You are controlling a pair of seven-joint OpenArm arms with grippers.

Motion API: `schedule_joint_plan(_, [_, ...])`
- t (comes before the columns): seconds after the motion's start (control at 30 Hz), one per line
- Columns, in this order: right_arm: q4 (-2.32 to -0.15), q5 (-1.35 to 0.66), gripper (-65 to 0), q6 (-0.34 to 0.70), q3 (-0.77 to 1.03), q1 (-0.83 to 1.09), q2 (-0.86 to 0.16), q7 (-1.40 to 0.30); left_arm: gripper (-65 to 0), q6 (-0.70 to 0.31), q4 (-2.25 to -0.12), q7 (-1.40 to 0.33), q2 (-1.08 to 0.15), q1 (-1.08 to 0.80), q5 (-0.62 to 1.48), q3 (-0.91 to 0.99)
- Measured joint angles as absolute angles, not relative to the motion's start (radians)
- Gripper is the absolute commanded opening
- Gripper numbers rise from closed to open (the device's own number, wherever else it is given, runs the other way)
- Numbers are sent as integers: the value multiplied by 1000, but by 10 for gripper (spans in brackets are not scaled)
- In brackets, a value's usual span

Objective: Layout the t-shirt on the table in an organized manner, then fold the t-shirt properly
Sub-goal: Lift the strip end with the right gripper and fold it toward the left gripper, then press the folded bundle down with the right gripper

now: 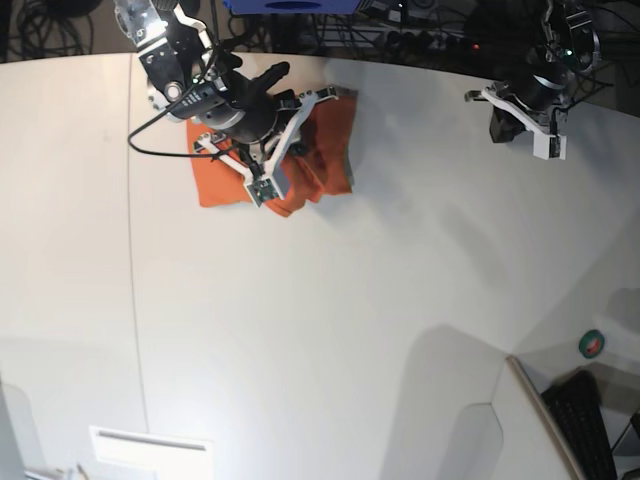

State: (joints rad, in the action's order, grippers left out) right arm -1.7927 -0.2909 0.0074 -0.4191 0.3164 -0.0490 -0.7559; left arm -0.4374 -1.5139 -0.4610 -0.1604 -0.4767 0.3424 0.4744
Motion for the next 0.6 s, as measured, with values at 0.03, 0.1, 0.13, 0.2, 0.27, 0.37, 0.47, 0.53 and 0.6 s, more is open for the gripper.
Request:
schedule_joint_plan(0.03, [-1793,-292,-650,7,-419,316,-49,-756,-650,-437,-1514,-461,-160,-477,342,475])
schedule_joint_plan(0.1, [-1793,-291,-650,7,-419,316,-49,-756,-650,-437,-1514,-461,-160,-477,342,475])
schedule_joint_plan(0.13, [-1793,-291,-650,7,-419,316,-49,-756,-650,-437,-1514,-461,-160,-477,342,475])
schedule_joint_plan(0.2, [-1793,-291,-650,7,-419,316,-49,-756,-650,-437,-1514,-461,-158,-474,342,472])
schedule_joint_plan(0.27, [-1793,-291,-650,7,-419,316,-49,-756,-650,-438,-1514,-461,-157,-471,343,470])
schedule_joint_plan(0.37, [-1793,-291,-524,7,-419,317,-49,-757,-650,-437,-1514,-461,-156,-469,343,470])
schedule_joint_plan(0.47, [-1793,-299,-339,8,-419,316,-49,-778,-650,-437,-1514,-461,-156,-469,343,472])
schedule_joint_plan(0.53, [-1793,-298,-275,8,-419,317,-41,-793,-650,-437,-1514,-461,-156,-469,344,475])
schedule_joint_plan(0.6, [-1793,-299,-273,7,-419,316,-35,-793,-650,-437,-1514,-461,-156,-469,345,475])
